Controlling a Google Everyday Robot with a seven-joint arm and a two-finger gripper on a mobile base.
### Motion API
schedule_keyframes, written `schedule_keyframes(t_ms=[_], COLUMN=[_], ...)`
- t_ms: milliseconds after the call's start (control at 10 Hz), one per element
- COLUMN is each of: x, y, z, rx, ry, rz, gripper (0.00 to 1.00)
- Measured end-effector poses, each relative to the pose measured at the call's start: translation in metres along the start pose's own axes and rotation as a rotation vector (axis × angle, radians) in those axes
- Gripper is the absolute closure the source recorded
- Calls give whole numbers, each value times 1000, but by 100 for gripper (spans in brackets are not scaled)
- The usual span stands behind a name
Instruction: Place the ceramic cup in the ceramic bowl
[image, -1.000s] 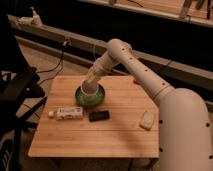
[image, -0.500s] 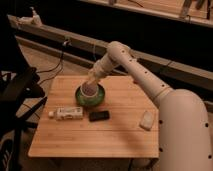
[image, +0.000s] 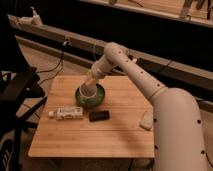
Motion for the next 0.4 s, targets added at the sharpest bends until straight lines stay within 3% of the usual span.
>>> schedule_keyframes(t_ms=[400], x=[8], y=[-1], z=[10], rx=[-19], ry=[2], rz=[18], gripper=[35])
